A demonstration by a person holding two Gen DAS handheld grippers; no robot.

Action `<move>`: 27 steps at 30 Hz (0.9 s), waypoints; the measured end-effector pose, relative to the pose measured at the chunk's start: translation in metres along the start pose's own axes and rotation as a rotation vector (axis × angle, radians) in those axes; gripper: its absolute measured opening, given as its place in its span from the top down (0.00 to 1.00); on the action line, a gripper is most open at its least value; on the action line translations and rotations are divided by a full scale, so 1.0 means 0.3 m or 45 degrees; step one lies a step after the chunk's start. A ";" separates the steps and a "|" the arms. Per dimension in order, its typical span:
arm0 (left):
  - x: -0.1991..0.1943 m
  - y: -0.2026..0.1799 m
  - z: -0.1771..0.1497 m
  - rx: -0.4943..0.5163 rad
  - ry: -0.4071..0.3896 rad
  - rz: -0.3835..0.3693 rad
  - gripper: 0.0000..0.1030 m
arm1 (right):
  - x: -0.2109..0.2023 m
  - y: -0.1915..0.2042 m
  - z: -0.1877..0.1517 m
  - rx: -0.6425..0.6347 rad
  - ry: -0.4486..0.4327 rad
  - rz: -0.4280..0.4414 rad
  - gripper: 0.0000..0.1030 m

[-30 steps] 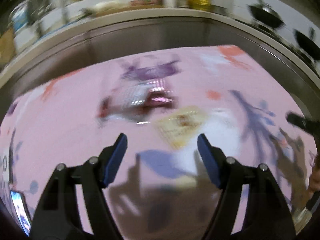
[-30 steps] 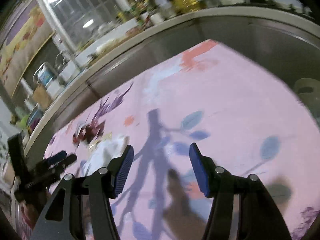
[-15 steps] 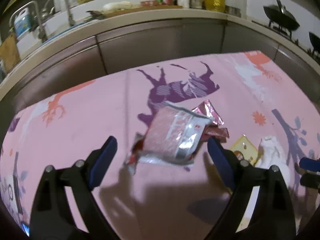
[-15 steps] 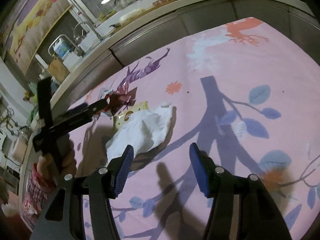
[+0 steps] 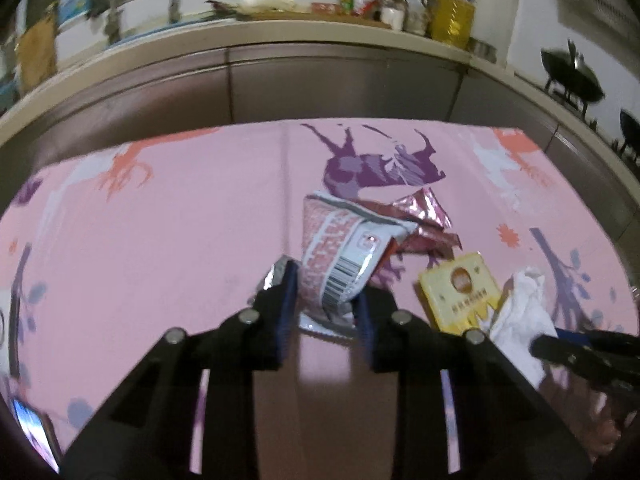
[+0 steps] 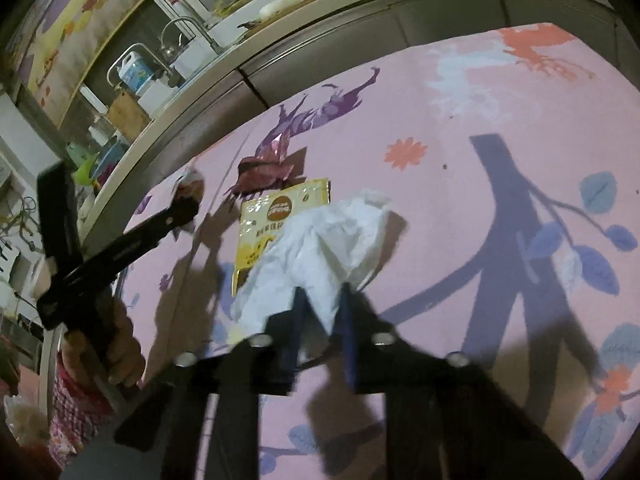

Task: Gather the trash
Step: 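Grasp the red-and-white paper cup with the left tool while the right tool grasps the white tissue, then carry the paper cup and tissue with both tools over the beige bin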

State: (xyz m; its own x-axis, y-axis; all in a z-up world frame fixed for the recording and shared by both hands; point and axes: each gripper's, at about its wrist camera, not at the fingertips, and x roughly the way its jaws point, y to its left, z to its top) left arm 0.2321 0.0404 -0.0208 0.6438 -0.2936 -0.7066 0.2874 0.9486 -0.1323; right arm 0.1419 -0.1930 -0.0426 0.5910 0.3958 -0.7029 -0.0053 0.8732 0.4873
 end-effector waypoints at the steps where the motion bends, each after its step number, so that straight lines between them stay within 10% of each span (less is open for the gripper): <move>1: -0.022 0.011 -0.018 -0.027 0.001 -0.022 0.75 | -0.007 0.002 -0.005 -0.002 -0.006 0.003 0.95; 13: -0.082 -0.263 -0.090 0.016 0.131 -0.430 0.75 | -0.272 -0.169 -0.058 0.131 -0.231 -0.040 0.96; 27: 0.097 -1.134 -0.010 0.478 0.328 -0.699 0.75 | -0.728 -0.727 -0.192 0.492 -0.619 -0.312 0.96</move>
State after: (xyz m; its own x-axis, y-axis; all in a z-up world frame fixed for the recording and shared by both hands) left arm 0.1511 -0.2906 0.0017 0.1618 -0.6361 -0.7545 0.7765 0.5539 -0.3004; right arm -0.0325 -0.4534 -0.0253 0.8352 -0.0535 -0.5474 0.4115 0.7213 0.5572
